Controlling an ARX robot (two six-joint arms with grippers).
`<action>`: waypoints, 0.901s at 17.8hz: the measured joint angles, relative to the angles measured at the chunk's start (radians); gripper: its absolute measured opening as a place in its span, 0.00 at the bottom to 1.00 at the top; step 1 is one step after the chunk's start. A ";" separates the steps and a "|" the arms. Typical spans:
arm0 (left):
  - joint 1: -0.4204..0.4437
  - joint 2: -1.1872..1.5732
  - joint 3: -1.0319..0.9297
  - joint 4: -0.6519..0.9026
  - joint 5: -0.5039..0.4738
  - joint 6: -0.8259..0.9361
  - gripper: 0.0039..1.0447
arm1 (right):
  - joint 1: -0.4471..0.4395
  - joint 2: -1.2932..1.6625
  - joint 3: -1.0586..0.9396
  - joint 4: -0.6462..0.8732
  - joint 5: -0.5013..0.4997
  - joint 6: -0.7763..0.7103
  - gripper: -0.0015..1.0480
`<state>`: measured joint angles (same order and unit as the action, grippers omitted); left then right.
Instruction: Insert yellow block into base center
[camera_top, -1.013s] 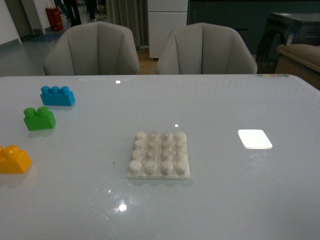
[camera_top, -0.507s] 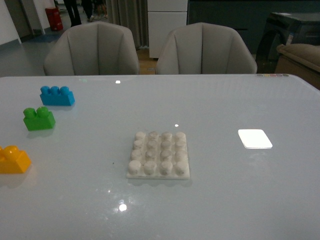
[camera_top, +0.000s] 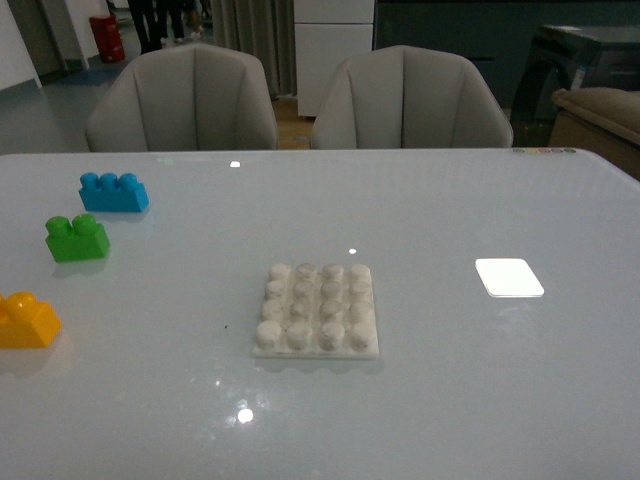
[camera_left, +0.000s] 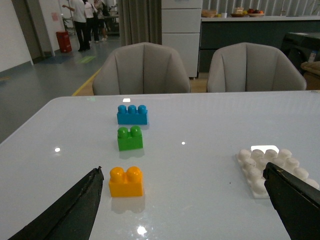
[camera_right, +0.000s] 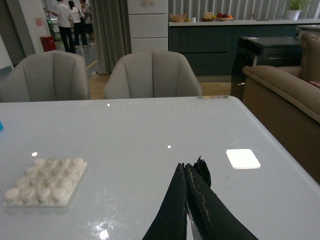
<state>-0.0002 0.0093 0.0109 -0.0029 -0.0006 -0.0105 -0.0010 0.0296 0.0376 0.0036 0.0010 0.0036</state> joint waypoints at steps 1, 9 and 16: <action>0.000 0.000 0.000 0.000 0.000 0.000 0.94 | 0.001 -0.027 -0.021 -0.002 0.000 0.000 0.02; 0.000 0.000 0.000 0.000 0.000 0.000 0.94 | 0.001 -0.025 -0.025 -0.007 -0.001 -0.001 0.10; 0.000 0.000 0.000 0.000 0.000 0.000 0.94 | 0.001 -0.025 -0.025 -0.007 -0.001 -0.001 0.81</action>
<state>-0.0002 0.0093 0.0109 -0.0032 -0.0006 -0.0105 -0.0002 0.0044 0.0124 -0.0036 0.0002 0.0025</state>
